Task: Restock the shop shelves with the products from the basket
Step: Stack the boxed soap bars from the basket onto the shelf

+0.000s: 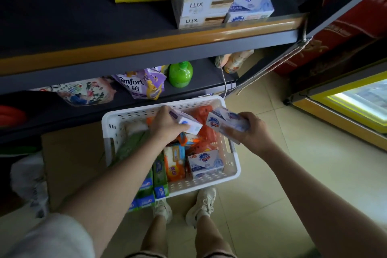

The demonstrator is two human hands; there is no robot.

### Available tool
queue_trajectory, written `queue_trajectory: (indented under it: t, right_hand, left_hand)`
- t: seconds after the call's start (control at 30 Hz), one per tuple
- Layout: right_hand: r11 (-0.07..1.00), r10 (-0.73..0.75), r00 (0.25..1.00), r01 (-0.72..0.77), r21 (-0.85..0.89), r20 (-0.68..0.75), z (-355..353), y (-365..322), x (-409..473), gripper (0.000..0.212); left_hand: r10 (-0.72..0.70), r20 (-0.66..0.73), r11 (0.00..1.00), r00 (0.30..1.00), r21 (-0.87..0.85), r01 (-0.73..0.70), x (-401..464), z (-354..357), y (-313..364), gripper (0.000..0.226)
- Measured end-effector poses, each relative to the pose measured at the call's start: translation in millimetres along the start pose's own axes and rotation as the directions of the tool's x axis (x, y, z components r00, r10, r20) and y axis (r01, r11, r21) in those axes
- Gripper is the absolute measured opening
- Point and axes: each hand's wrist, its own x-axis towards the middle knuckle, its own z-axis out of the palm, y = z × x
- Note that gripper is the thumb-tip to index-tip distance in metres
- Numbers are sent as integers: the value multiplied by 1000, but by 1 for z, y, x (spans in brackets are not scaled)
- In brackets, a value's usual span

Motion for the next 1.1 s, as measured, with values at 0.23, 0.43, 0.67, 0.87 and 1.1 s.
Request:
queue_trajectory:
  t: [0.23,0.43,0.67,0.87,1.1]
  right_hand:
    - [978,-205,955,194,-71,-215,-80,-47,-40,65]
    - [961,-275,868,266,-82,-414,-155,-87,2,63]
    - [907,-418,893,399,-135,-168,-178,-98,100,72]
    - [839,-543,821,523,-150,-176,-179,-105,120,70]
    - [566,-808,508,809,156,297,-208,-91,78,78]
  left_hand:
    - [594,31,737,804,379,-559,-92,-96,52,73]
    - [719,-153,686,678,313,-657,-134,-120,156,76]
    - [555,-330,831,764,181,-526,-130,-84,193,82]
    - [445,-413,890,795,106,-444,-122,-59,201,79]
    - [471,-375,859,798,-10,-512,-117,-39,237,81]
